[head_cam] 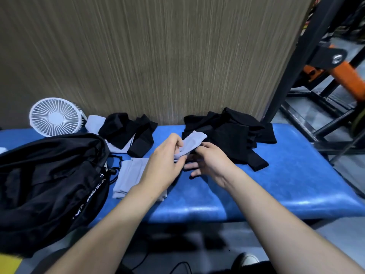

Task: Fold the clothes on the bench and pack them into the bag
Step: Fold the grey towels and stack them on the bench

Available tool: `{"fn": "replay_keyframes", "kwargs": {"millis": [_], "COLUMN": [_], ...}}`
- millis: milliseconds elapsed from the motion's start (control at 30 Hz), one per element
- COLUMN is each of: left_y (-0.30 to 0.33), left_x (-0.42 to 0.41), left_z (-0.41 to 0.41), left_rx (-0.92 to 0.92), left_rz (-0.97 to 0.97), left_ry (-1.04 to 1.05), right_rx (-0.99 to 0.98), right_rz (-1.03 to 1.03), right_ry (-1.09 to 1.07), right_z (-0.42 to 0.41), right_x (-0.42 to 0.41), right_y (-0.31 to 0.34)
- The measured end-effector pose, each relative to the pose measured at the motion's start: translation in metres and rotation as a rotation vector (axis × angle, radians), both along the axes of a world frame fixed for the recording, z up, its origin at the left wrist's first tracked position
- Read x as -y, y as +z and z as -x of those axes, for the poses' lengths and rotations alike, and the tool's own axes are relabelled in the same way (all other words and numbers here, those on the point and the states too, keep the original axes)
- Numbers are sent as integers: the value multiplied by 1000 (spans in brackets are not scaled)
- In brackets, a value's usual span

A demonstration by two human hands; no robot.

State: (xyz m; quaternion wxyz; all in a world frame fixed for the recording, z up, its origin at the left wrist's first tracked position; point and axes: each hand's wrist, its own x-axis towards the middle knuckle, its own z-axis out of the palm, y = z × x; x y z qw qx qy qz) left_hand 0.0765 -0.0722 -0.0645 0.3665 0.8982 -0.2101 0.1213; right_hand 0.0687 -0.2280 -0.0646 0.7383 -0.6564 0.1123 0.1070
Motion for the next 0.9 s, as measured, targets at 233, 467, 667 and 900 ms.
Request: {"fn": "replay_keyframes", "kwargs": {"millis": [233,467,667,900], "left_y": [2,7,10,4], "left_x": [-3,11,11,0], "left_z": [9,29,30,22], "left_rx": [-86,-255,-276,-244], "left_rz": [-8,44,48,-221], "left_ry": [-165,-80,-24,158], "right_rx": [-15,147,79,-97], "right_rz": [43,265,256,377], "right_ry": [-50,-9,47,-61], "right_z": [13,33,51,74], "right_x": [5,11,39,107], "right_y": [1,10,18,13]}}
